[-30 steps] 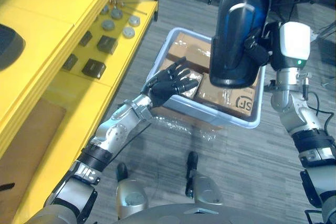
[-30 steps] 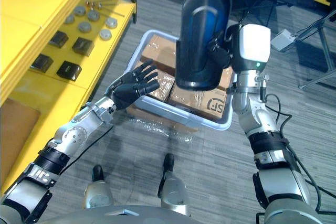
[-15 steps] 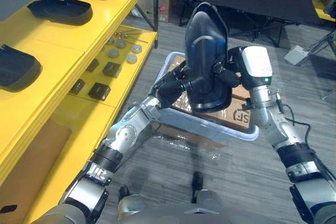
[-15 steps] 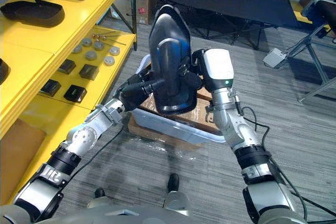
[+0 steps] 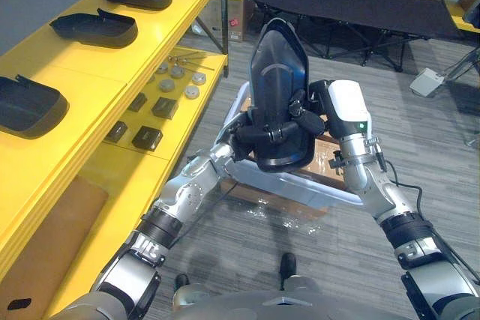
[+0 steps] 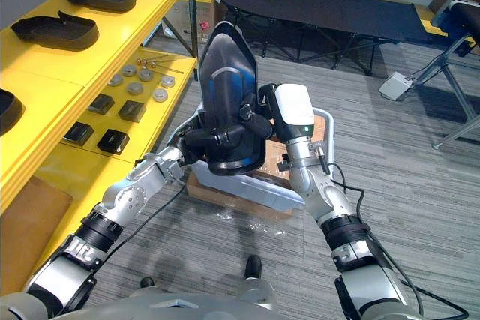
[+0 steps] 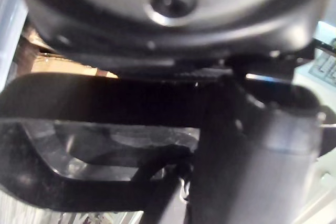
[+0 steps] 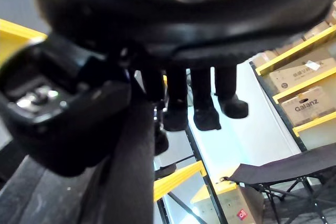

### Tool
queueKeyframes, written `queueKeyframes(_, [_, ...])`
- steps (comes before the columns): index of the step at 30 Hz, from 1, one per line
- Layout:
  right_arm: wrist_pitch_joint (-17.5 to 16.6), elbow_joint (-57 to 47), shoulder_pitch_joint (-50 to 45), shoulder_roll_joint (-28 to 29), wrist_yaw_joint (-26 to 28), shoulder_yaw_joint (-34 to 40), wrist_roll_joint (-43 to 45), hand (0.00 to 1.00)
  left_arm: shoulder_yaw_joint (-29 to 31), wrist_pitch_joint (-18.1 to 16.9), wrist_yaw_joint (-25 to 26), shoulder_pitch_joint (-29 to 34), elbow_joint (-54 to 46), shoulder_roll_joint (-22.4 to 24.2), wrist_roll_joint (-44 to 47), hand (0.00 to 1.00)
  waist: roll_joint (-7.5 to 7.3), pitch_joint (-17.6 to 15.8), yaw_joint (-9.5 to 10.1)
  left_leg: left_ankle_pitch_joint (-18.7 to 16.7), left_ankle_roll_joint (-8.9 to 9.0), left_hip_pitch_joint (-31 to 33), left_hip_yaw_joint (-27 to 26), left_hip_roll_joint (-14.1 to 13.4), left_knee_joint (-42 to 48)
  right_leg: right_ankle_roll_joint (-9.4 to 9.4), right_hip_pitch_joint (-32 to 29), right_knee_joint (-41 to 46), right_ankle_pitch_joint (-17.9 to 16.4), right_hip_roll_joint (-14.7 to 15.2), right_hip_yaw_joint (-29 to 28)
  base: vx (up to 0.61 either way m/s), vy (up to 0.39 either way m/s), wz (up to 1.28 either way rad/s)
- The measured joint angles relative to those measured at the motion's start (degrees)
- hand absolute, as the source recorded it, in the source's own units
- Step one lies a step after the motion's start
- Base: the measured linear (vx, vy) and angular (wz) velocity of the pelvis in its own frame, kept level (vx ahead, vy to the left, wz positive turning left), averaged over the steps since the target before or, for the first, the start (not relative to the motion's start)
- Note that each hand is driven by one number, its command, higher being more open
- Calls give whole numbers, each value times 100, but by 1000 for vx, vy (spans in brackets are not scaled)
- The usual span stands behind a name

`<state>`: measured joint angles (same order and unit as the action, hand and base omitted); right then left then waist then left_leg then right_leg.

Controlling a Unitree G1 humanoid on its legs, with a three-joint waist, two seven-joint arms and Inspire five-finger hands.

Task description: Walk over and take three plastic housings, then place them on the shelf

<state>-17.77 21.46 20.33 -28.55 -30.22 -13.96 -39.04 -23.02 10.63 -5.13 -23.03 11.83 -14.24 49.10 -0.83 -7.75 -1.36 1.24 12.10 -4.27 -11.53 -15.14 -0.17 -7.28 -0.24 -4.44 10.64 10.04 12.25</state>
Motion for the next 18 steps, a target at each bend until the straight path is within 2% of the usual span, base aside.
queueKeyframes(5, [61, -4, -85, 28, -4, -4, 8, 0, -84, -40, 161, 68, 0, 90, -23, 0, 68, 53, 46, -16, 0, -19, 0, 0, -1, 0, 27, -4, 0, 0, 0, -18, 4, 0])
queueKeyframes(9, [64, -238, -210, 178, -14, -86, 4, 0, -13, -122, 660, 128, 223, 182, -69, 0, 113, 82, 33, -17, -3, -25, 1, -1, -2, -3, 26, -5, 1, -1, 0, -8, 2, 0])
queueKeyframes(18, [129, -244, -217, 263, -12, -115, 5, 0, -22, -375, 749, 323, 185, 302, -257, 0, 111, 86, 123, -14, 1, -28, 11, 1, -7, -6, 28, -4, 3, 0, 5, 0, 0, 0])
